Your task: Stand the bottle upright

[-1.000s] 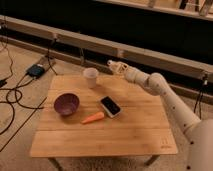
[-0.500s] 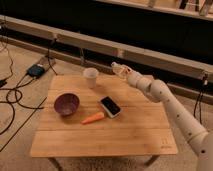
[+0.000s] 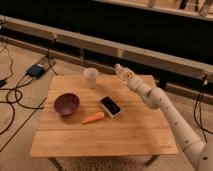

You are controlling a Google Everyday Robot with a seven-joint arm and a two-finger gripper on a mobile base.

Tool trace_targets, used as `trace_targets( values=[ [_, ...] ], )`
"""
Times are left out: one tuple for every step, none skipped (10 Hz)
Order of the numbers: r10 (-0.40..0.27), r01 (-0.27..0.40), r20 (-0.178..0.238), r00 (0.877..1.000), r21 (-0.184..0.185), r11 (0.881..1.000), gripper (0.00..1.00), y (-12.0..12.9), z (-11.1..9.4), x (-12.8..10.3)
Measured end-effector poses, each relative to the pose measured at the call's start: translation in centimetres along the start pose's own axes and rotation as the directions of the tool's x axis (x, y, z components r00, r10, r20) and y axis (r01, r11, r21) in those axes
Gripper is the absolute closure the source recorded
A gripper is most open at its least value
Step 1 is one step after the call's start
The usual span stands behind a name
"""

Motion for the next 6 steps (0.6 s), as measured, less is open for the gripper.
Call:
trace_targets(
  values=[
    [0.014, -0.014, -0.006, 1.0, -0.009, 1.0, 1.0, -0.4, 0.1, -0.3],
    [0.025, -0.025, -0.003, 1.0, -0.012, 1.0, 1.0, -0.9, 0.1, -0.7],
    [0.027, -0.027, 0.001, 1.0, -0.011, 1.0, 1.0, -1.3, 0.1, -0.8],
    [0.029, -0.029, 0.011, 1.0, -0.008, 1.0, 1.0, -1.8, 0.0, -1.0],
    [0.035, -0.034, 0.025, 0.999, -0.014, 0.999, 1.0, -2.0, -0.5, -1.4],
    [0.038, -0.038, 0.037, 0.999, -0.021, 0.999, 1.0, -2.1, -0.9, -1.6]
  ],
)
